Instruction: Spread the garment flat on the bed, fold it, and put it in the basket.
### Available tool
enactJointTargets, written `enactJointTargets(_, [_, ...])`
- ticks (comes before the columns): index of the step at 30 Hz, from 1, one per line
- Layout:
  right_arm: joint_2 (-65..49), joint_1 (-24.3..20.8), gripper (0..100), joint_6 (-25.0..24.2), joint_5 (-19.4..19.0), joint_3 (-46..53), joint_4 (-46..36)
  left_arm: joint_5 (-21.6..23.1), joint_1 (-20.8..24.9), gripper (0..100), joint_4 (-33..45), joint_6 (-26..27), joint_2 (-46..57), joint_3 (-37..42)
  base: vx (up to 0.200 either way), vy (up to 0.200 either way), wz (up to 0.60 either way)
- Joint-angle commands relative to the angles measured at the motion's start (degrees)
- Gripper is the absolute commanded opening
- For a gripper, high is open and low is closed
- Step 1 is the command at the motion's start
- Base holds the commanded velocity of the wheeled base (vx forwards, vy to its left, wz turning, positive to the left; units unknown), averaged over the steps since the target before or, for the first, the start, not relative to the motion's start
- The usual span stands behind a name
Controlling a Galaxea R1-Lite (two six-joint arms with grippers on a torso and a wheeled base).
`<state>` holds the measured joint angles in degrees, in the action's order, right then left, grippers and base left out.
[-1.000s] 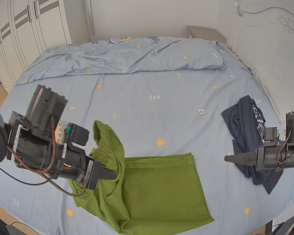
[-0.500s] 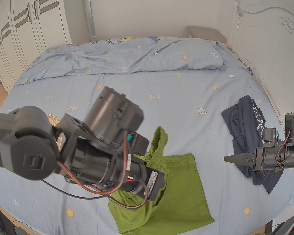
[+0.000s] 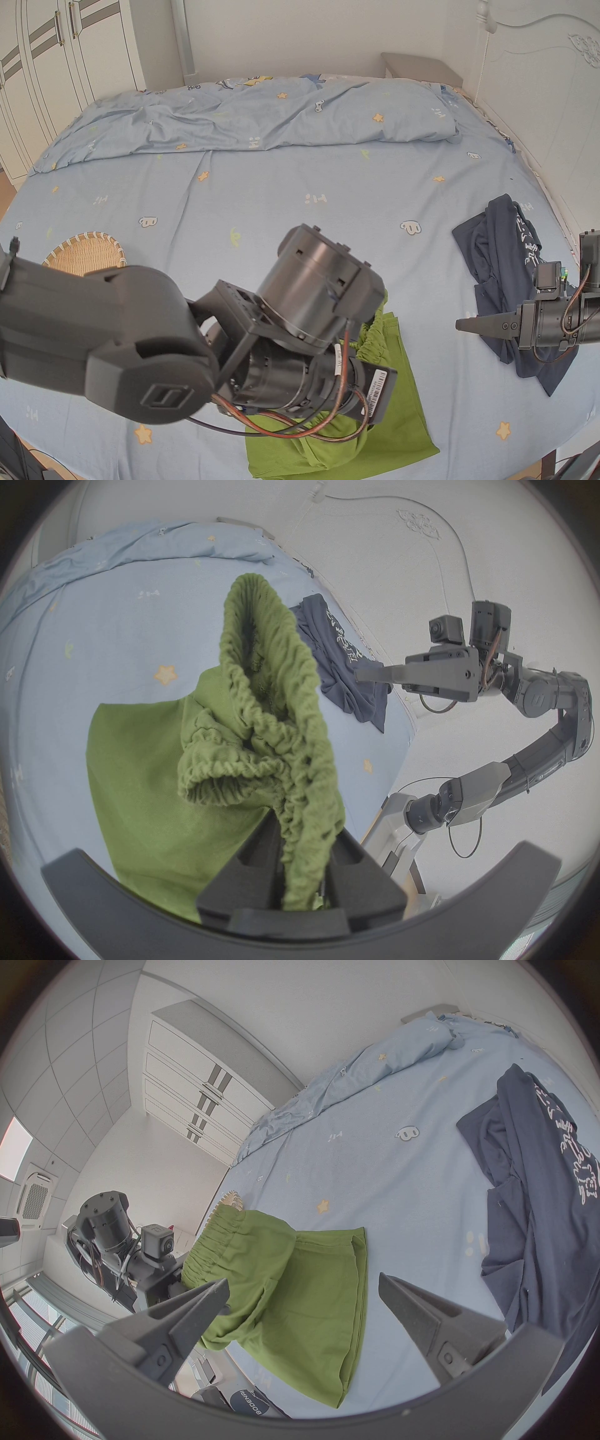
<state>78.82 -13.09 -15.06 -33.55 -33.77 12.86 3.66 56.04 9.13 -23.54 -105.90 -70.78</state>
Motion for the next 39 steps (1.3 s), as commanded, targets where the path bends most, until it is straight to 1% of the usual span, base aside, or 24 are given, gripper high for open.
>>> enactJointTargets(1, [0.9, 0.1, 100, 0.0, 0.0, 0.0, 0.1, -0.1, 1.9, 0, -1.6, -0.2, -2.7, 0.2, 0.0, 0.0, 0.0])
enactJointTargets(6, [0.8, 0.1, 100, 0.0, 0.0, 0.0, 0.1, -0.1, 2.7, 0, -3.3, -0.2, -4.7, 0.3, 0.0, 0.0, 0.0])
enactJointTargets(7, [0.9, 0.1, 100, 0.0, 0.0, 0.0, 0.1, -0.1, 2.9, 100, -3.5, -0.3, -4.9, 0.2, 0.0, 0.0, 0.0])
enactJointTargets(12, [0.8, -0.1, 100, 0.0, 0.0, 0.0, 0.1, -0.2, 3.4, 100, -5.8, -1.9, -5.9, 0.2, 0.0, 0.0, 0.0])
enactJointTargets(13, [0.9, -0.1, 100, 0.0, 0.0, 0.0, 0.1, -0.2, 4.8, 100, -9.8, -4.1, -6.2, 0.8, 0.0, 0.0, 0.0])
enactJointTargets(17, [0.9, -0.3, 100, 0.0, 0.0, 0.1, 0.1, -0.1, 5.2, 100, -17.0, -5.9, -6.2, 3.3, 0.0, 0.0, 0.0])
enactJointTargets(18, [0.9, -0.3, 100, 0.0, 0.0, 0.1, 0.1, -0.1, 5.1, 100, -17.3, -6.0, -6.2, 3.4, 0.0, 0.0, 0.0])
enactJointTargets(19, [0.9, -0.4, 100, 0.0, 0.0, 0.2, 0.1, -0.1, 4.8, 100, -20.0, -7.7, -6.1, 4.0, 0.0, 0.0, 0.0])
enactJointTargets(22, [0.9, -1.4, 100, 0.0, -0.2, 0.5, 0.1, -0.1, 3.7, 100, -21.8, -11.4, -5.4, 4.7, 0.0, 0.0, 0.0])
enactJointTargets(24, [0.9, -4.1, 100, 0.0, -0.2, 1.2, 0.1, -0.1, 0.9, 100, -21.7, -13.5, -3.4, 5.5, 0.0, 0.0, 0.0])
enactJointTargets(26, [1.0, -7.0, 100, -0.1, 0.0, 0.6, 0.3, 0.6, -4.1, 100, -21.6, -15.0, -0.1, 7.7, 0.0, 0.0, 0.0])
enactJointTargets(27, [1.2, -7.7, 100, -0.1, -0.1, 0.3, 0.8, 1.0, -6.6, 100, -22.0, -15.1, 0.9, 8.9, 0.0, 0.0, 0.0])
enactJointTargets(28, [1.4, -8.1, 100, -0.1, -0.2, 0.0, 1.2, 1.3, -7.8, 100, -22.1, -15.1, 1.2, 9.3, 0.0, 0.0, 0.0])
enactJointTargets(29, [3.3, -8.7, 100, -0.2, -0.7, -1.6, 2.9, 2.8, -12.3, 100, -22.2, -15.1, 2.4, 10.8, 0.0, 0.0, 0.0])
enactJointTargets(31, [7.5, -9.9, 100, -0.3, -0.6, -4.2, 4.6, 5.1, -17.1, 100, -22.3, -15.3, 3.7, 13.0, 0.0, 0.0, 0.0])
enactJointTargets(34, [13.0, -12.8, 100, -0.6, -0.2, -6.6, 5.2, 7.8, -21.9, 100, -23.1, -16.1, 3.9, 17.6, 0.0, 0.0, 0.0])
enactJointTargets(35, [14.3, -13.5, 100, -0.4, -0.3, -6.7, 5.2, 8.5, -23.0, 100, -23.8, -16.4, 3.8, 18.8, 0.0, 0.0, 0.0])
enactJointTargets(36, [14.3, -13.5, 100, -0.4, -0.3, -6.7, 5.2, 8.5, -23.0, 100, -23.8, -16.4, 3.8, 18.8, 0.0, 0.0, 0.0])
enactJointTargets(37, [16.5, -15.6, 100, -0.7, -0.5, -6.8, 5.4, 9.5, -25.5, 100, -26.8, -16.5, 3.2, 21.6, 0.0, 0.0, 0.0])
enactJointTargets(39, [19.2, -18.4, 100, -0.7, -0.2, -6.8, 5.4, 10.7, -27.7, 100, -31.0, -16.5, 1.0, 24.5, 0.0, 0.0, 0.0])
